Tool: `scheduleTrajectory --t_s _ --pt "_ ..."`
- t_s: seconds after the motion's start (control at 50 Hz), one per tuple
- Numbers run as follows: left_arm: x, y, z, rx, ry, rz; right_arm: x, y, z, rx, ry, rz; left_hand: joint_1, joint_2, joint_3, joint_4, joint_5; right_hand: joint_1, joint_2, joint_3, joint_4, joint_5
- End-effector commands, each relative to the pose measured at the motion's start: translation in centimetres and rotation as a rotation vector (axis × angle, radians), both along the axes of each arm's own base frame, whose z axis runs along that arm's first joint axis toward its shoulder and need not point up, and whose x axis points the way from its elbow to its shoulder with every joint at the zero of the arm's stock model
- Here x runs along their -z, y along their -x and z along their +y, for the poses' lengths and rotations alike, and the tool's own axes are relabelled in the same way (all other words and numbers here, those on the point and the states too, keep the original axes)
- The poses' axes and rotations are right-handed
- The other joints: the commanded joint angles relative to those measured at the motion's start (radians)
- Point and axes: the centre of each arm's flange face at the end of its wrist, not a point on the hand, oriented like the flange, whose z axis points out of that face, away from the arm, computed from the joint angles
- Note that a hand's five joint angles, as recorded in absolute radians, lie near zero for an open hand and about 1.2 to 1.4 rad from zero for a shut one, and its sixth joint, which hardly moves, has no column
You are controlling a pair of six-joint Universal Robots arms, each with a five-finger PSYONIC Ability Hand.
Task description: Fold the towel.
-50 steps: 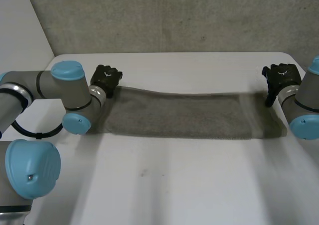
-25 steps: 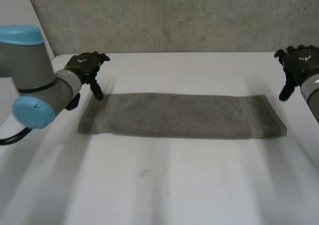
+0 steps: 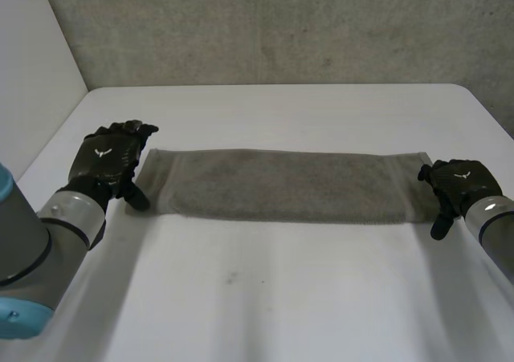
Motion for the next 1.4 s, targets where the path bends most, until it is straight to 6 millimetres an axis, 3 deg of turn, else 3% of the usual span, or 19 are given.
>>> scheduleTrajectory --t_s 0.02,0.32,0.4,0.5,0.62,0.78,0.92,0.96,1.0,1.02,1.06,1.12,1.16,1.18,1.22,1.24,1.28,1.34,1.4 --pt "1.2 -0.1 0.6 0.002 -0.007 -0.002 2.1 1.0 -1.9 -0.002 0.067 -0.016 -0.001 0.009 0.007 0.006 -0.03 0.231 0.279 0.278 0.28 0.273" --pt "1.5 -0.1 0.9 0.007 -0.015 -0.006 3.7 1.7 -3.0 -0.003 0.052 -0.012 -0.001 0.009 0.007 0.006 -0.03 0.536 0.584 0.584 0.585 0.578" --pt "1.6 -0.1 1.0 0.007 -0.018 -0.006 3.8 1.7 -3.1 -0.002 0.051 -0.009 -0.001 0.009 0.007 0.006 -0.03 1.001 1.049 1.048 1.049 1.042" --pt "1.8 -0.1 1.1 0.009 -0.026 -0.008 3.4 2.1 -3.5 0.009 0.075 -0.005 -0.001 0.009 0.007 0.006 -0.03 1.052 1.1 1.1 1.101 1.094" --pt "1.8 -0.1 1.2 0.009 -0.027 -0.009 2.4 4.9 -4.7 0.094 0.093 0.001 -0.001 0.009 0.007 0.006 -0.03 1.052 1.1 1.1 1.101 1.094" --pt "1.7 -0.3 1.0 0.001 -0.024 -0.008 0.1 14.7 -7.4 0.296 0.094 0.118 -0.001 0.009 0.007 0.006 -0.03 1.052 1.1 1.1 1.101 1.094" --pt "1.4 -0.4 1.0 -0.004 -0.013 -0.003 -3.1 16.0 -8.9 0.296 0.169 0.223 -0.001 0.009 0.007 0.006 -0.03 1.052 1.1 1.1 1.101 1.094" --pt "1.3 -0.4 1.0 -0.005 -0.011 -0.003 -4.2 15.1 -9.2 0.279 0.205 0.218 -0.001 0.009 0.007 0.006 -0.03 1.052 1.1 1.1 1.101 1.094" --pt "1.3 -0.4 1.0 -0.005 -0.011 -0.003 -7.1 10.7 -9.2 0.189 0.301 0.19 -0.001 0.009 0.007 0.006 -0.03 1.052 1.1 1.1 1.101 1.094" --pt "1.3 -0.4 1.0 -0.005 -0.011 -0.003 -7.2 10.7 -9.2 0.188 0.302 0.19 -0.001 0.009 0.007 0.006 -0.03 1.052 1.1 1.1 1.101 1.094" --pt "1.3 -0.4 1.0 -0.005 -0.011 -0.003 -8.8 5.4 -8.8 0.074 0.363 0.149 -0.001 0.009 0.007 0.006 -0.03 1.052 1.1 1.1 1.101 1.094" --pt "1.3 -0.4 1.0 -0.005 -0.011 -0.003 -9.4 2.9 -8.3 0.017 0.386 0.129 -0.001 0.009 0.007 0.006 -0.03 1.052 1.1 1.1 1.101 1.094" --pt "1.3 -0.4 1.0 -0.005 -0.011 -0.003 -10.2 -2.8 -6.4 -0.119 0.426 0.091 -0.001 0.009 0.007 0.006 -0.03 1.052 1.1 1.1 1.101 1.094" --pt "1.3 -0.4 1.0 -0.007 -0.011 -0.003 -10.2 -2.8 -6.4 -0.12 0.426 0.091 -0.001 0.009 0.007 0.006 -0.03 1.052 1.1 1.1 1.101 1.094" --pt "1.3 -0.4 1.0 -0.007 -0.011 -0.003 -9.7 -9.2 -3.2 -0.281 0.429 0.057 -0.001 0.009 0.007 0.006 -0.03 1.052 1.1 1.1 1.101 1.094" --pt "1.3 -0.4 1.0 -0.007 -0.01 -0.003 -9.7 -9.2 -3.2 -0.282 0.429 0.057 -0.001 0.009 0.007 0.006 -0.03 1.052 1.1 1.1 1.101 1.094" --pt "1.3 -0.5 1.0 -0.008 -0.011 -0.003 -7.8 -14.7 0.4 -0.435 0.394 0.031 -0.001 0.009 0.007 0.006 -0.03 1.052 1.1 1.1 1.101 1.094" --pt "1.3 -0.5 1.0 -0.008 -0.013 -0.004 -5.2 -18.7 4.2 -0.566 0.339 0.022 -0.001 0.009 0.007 0.006 -0.03 1.052 1.1 1.1 1.101 1.094" --pt "1.4 -0.5 1.0 -0.008 -0.014 -0.004 -3.4 -20.2 5.9 -0.624 0.301 0.027 -0.001 0.009 0.007 0.006 -0.03 1.052 1.1 1.1 1.101 1.094"
